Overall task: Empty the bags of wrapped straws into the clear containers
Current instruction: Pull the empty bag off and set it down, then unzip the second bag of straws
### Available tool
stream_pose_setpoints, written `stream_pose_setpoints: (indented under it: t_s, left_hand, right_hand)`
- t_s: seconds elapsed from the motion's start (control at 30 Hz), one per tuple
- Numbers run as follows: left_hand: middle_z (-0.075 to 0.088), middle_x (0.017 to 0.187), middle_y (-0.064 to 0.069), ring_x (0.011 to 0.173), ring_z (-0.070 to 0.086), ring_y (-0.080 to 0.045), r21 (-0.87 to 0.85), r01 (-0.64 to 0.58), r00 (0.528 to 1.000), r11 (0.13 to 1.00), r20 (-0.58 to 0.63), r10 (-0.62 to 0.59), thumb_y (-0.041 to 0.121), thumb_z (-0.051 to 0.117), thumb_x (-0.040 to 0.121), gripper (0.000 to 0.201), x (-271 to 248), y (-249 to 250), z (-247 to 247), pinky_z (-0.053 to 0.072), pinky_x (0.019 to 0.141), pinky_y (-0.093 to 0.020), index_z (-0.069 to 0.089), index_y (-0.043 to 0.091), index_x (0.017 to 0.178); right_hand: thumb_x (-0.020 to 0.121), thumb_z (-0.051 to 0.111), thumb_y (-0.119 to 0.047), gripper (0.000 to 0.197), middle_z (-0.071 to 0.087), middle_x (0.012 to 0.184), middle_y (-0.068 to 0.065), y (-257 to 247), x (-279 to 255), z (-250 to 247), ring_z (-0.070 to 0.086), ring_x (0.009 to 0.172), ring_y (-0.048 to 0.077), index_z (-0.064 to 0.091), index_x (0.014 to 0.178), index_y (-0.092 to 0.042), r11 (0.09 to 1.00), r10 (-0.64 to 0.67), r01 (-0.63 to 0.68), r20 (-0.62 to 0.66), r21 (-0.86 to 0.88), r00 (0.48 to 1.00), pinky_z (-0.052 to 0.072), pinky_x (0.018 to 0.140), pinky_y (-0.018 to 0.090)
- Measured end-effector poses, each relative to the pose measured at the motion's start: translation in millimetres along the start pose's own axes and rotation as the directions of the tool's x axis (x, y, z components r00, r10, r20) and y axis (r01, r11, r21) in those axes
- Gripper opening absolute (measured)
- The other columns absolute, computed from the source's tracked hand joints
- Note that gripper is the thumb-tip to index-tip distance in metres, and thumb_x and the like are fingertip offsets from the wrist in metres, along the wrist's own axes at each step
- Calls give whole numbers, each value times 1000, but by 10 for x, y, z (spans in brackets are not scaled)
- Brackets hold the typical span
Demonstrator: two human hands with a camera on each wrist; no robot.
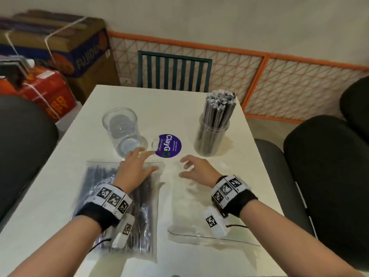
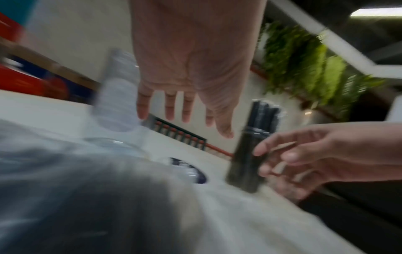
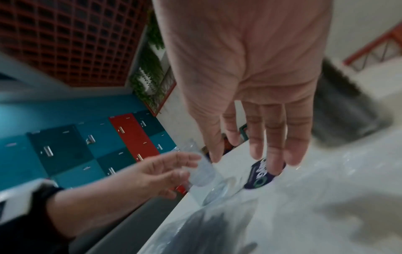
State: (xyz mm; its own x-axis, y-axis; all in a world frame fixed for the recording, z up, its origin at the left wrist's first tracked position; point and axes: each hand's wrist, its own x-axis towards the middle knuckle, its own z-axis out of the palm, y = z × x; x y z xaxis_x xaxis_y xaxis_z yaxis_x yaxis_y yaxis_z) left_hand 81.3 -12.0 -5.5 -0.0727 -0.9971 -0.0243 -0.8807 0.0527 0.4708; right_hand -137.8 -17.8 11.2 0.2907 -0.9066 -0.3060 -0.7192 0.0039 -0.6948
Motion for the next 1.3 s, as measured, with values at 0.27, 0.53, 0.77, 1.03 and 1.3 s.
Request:
stream_pose_setpoints:
  t_s: [0.27,0.53,0.77,1.03,1.3]
  left_hand:
    - [36,139,-26,125,38,-43,-7,614,789,790,27,-613,55,67,71,108,-484,-1147,-126,34,99,-56,1,21,149]
    - [53,127,-28,116,52,-40,-419,410,883,810,-42,-468,9,65,83,77,-509,-1388,-588,40,97,-40,20,8,146]
    - [32,130,-8,120,33,-18,-411,-48,833,911,-519,-190,28,66,83,61,-490,-676,-1322,23,99,-18,37,15,135]
    - [52,48,0,37,46,-10,-793,320,946,518,296,-130,41,46,93,42,-400,-63,-1483,41,39,-18,61,8,72]
    - [50,47,4,41,45,-10,-809,346,931,475,357,-71,56,56,82,45,-302,-59,-1467,40,41,-19,61,13,70]
  right_hand:
    - [76,73,-40,89,52,127,20,-408,666,1029,57,112,33,26,140,1,923,361,-365,55,126,931,51,88,38]
    - [82,65,-1,10,60,81,7,-817,565,731,57,71,15,61,91,-5,602,267,-333,210,726,940,53,63,27]
    - [81,58,13,28,61,82,6,-1391,110,345,68,74,16,62,95,-11,531,-110,40,23,847,994,60,68,39]
    - [78,70,-4,27,70,90,-1,-1556,-67,637,65,87,9,65,102,-14,749,-255,368,-273,551,928,51,85,23]
    - [84,64,-1,6,53,77,-9,-1500,-19,556,51,70,-6,66,86,-7,864,-461,503,-403,-1,791,36,66,10]
